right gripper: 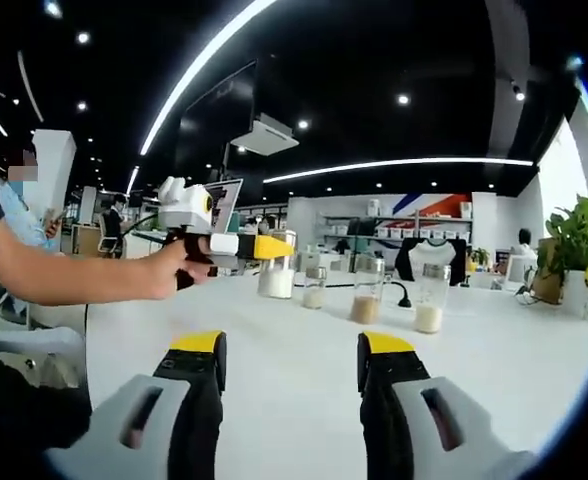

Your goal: Rotate the seasoning bottle until the label or dispensing opening points toward the visible target arrow and the bottle remains upright within the marked orientation range

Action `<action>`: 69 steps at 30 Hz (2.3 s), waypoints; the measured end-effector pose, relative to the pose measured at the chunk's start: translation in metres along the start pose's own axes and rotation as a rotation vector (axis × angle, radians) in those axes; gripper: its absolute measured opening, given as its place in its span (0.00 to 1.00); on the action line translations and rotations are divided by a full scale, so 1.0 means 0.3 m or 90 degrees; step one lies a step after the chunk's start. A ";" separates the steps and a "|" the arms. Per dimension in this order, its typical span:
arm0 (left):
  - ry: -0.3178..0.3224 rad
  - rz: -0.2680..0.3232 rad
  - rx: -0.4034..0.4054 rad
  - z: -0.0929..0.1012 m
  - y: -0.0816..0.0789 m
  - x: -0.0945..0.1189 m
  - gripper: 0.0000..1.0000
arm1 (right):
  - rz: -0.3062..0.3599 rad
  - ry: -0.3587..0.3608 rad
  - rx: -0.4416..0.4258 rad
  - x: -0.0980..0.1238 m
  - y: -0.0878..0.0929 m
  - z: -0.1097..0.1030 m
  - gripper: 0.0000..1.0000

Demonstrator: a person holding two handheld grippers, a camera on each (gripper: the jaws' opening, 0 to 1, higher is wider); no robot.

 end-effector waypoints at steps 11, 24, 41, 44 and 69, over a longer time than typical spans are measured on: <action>0.079 0.016 0.009 0.199 0.030 0.070 0.34 | 0.010 -0.028 0.001 -0.021 -0.004 -0.037 0.42; 0.144 -0.012 -0.044 0.364 0.103 0.115 0.34 | 0.006 -0.054 0.007 -0.044 0.000 -0.080 0.37; 0.116 0.036 -0.027 0.436 0.114 0.158 0.35 | -0.023 0.007 0.077 -0.035 -0.014 -0.101 0.31; 0.079 0.061 -0.043 0.438 0.105 0.158 0.36 | -0.016 0.044 0.082 -0.044 -0.026 -0.119 0.30; 0.264 0.054 -0.050 0.475 0.077 0.247 0.37 | 0.040 -0.120 0.075 -0.048 -0.050 -0.189 0.33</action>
Point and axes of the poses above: the point that each gripper's makers call its tool centre point, and the gripper's own axes: x roughly backward along the fingers, z roughly to its right, y roughly out of its underside, the point moved 5 cm from there along x, roughly backward along the fingers, and after that the axes turned 9 degrees about -y, right-handed, at the moved point
